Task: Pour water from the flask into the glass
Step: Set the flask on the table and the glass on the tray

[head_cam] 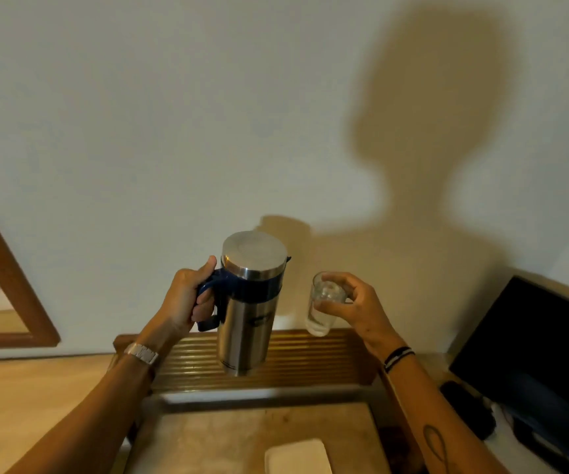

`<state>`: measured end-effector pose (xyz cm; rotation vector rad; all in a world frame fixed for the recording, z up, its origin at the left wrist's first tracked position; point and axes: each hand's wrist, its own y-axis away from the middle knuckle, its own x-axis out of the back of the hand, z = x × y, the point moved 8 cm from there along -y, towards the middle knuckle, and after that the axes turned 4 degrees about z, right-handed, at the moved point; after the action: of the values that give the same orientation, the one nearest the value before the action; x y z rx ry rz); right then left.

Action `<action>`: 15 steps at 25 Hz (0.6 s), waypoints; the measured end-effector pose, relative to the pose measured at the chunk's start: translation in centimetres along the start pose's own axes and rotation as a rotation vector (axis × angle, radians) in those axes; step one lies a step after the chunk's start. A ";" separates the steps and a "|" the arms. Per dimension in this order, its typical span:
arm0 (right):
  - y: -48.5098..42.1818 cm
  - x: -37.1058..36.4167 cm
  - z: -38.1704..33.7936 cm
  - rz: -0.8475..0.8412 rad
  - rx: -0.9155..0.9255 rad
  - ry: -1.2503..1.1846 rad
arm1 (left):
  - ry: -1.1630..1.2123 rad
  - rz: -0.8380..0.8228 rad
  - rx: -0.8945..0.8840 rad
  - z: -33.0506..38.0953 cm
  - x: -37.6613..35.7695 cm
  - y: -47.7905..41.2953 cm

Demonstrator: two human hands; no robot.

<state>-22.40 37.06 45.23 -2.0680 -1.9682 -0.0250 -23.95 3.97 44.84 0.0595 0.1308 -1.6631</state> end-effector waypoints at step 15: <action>18.4 -10.7 50.1 -0.019 -0.637 0.301 | -0.232 0.161 0.328 -46.7 7.8 11.0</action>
<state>-14.19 36.92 -8.55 -2.2143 -1.9454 -1.0225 -15.63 0.91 -2.92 0.1215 -0.3163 -1.5043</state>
